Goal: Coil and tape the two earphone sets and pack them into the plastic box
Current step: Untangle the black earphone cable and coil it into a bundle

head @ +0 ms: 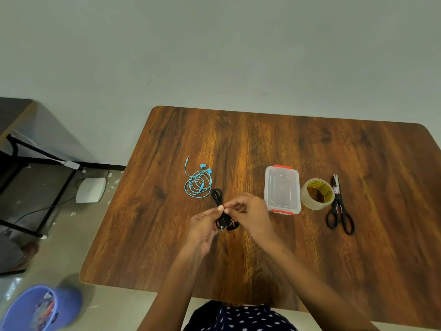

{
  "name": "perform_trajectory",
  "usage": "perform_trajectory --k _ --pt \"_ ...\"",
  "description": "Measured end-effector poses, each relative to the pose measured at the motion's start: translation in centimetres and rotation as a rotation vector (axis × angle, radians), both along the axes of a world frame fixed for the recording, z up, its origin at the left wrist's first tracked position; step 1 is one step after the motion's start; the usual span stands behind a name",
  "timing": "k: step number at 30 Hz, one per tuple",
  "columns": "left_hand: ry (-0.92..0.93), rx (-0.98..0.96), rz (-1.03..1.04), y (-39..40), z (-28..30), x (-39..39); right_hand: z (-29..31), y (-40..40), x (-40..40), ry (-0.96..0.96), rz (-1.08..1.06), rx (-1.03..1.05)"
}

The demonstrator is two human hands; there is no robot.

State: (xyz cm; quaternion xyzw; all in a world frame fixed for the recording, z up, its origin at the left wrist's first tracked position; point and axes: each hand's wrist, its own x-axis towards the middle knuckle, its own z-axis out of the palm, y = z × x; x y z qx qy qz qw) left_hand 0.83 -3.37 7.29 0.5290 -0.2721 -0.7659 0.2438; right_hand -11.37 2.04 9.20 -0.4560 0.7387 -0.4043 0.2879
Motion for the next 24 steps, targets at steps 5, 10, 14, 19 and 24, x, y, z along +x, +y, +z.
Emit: perform_trajectory --k 5,10,14,19,24 --pt "0.000 0.003 0.046 0.3 -0.1 -0.1 -0.3 0.2 1.1 0.084 -0.025 -0.001" --pt "0.037 -0.024 0.009 0.1 -0.3 0.5 -0.4 0.3 1.1 0.079 0.020 0.032" --pt "0.032 -0.070 -0.028 0.1 -0.4 0.5 -0.4 0.6 1.3 0.096 0.045 0.019" --pt "0.094 -0.086 -0.112 -0.2 0.2 0.5 -0.4 1.0 1.3 0.218 0.099 -0.017" --pt "0.130 -0.050 -0.131 -0.6 0.7 0.5 0.0 0.8 1.5 0.243 0.110 -0.045"
